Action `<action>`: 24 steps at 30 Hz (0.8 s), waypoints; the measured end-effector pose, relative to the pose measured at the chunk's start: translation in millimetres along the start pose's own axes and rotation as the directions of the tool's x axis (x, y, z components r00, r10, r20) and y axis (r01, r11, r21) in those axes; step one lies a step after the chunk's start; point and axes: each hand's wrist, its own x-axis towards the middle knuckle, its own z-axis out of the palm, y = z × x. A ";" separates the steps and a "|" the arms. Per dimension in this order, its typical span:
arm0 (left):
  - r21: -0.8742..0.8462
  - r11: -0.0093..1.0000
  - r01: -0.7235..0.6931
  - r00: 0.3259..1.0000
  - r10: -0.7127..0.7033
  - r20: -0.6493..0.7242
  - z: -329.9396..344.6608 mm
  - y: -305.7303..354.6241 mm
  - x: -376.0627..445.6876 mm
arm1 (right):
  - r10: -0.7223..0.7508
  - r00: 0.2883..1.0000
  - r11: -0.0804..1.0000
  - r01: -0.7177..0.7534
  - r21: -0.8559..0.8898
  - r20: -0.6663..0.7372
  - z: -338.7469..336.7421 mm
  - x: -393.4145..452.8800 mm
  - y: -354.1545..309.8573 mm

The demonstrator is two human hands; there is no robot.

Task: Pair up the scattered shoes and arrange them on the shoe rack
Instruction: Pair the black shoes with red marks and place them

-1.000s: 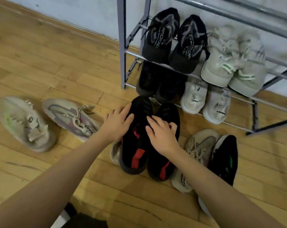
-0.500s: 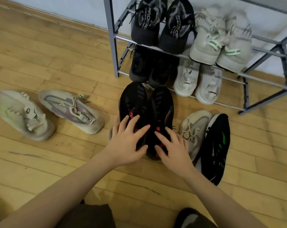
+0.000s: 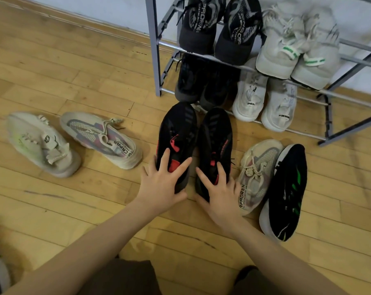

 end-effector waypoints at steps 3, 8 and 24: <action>0.015 0.999 -0.031 1.000 0.031 -0.006 0.6 0.7 3.9 | 0.019 1.000 1.000 -0.019 0.009 0.015 3.1 1.7 -0.7; -0.022 0.999 -0.038 0.999 0.037 -0.009 -3.7 -3.8 3.5 | 0.027 0.997 0.997 -0.033 0.073 0.078 3.3 11.2 0.9; -0.291 0.952 -0.095 0.935 -0.014 -0.353 -70.0 -34.7 -26.9 | -0.040 0.946 0.951 0.135 0.279 -0.321 -72.1 -6.3 -31.4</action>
